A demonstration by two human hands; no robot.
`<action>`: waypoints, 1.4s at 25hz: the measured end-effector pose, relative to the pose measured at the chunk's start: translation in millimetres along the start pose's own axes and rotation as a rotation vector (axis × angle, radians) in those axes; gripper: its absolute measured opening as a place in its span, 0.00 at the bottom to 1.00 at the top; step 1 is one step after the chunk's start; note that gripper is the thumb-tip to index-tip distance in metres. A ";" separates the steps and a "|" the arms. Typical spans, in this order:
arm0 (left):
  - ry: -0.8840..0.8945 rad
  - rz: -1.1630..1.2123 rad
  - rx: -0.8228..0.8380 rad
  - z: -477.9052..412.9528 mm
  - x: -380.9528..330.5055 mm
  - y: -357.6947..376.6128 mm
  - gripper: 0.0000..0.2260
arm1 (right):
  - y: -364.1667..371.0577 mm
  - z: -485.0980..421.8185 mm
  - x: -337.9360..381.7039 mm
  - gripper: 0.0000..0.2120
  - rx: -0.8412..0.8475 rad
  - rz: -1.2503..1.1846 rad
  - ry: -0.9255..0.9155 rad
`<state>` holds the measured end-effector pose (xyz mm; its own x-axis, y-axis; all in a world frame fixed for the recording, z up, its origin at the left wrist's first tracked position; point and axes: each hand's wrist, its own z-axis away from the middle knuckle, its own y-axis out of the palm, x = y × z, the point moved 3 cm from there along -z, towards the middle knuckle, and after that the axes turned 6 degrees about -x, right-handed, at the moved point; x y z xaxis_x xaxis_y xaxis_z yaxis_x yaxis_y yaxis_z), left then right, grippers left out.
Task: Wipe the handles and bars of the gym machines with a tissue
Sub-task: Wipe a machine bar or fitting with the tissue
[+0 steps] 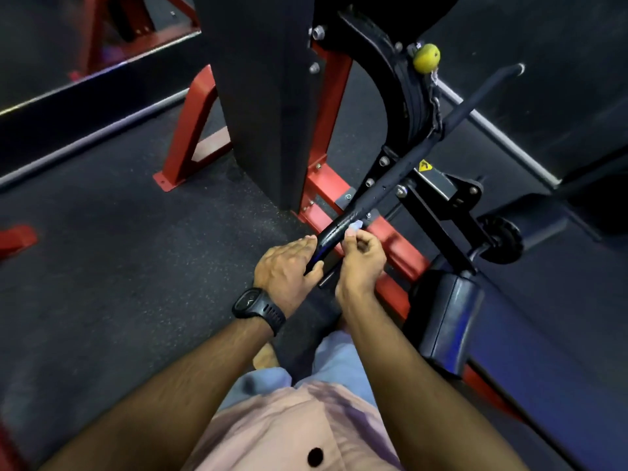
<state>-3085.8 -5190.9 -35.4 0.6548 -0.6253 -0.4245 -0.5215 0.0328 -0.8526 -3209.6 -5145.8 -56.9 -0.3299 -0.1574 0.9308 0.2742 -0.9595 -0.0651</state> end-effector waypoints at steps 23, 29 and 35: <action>-0.008 -0.023 0.028 -20.8 -4.0 -10.4 0.23 | 29.6 -40.5 12.3 0.04 -0.058 -0.393 0.329; -0.039 -0.005 0.038 -22.3 -5.6 -9.2 0.18 | 28.0 -54.0 26.3 0.05 -0.068 -0.234 0.079; -0.035 0.002 0.011 -26.5 -5.5 -10.0 0.17 | 17.9 -62.6 46.3 0.05 0.088 0.317 -0.474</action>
<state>-3098.6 -5208.4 -16.4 0.6730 -0.5974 -0.4362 -0.5164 0.0428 -0.8553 -3276.5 -5184.9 -37.5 0.2159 -0.2932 0.9314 0.3743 -0.8562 -0.3563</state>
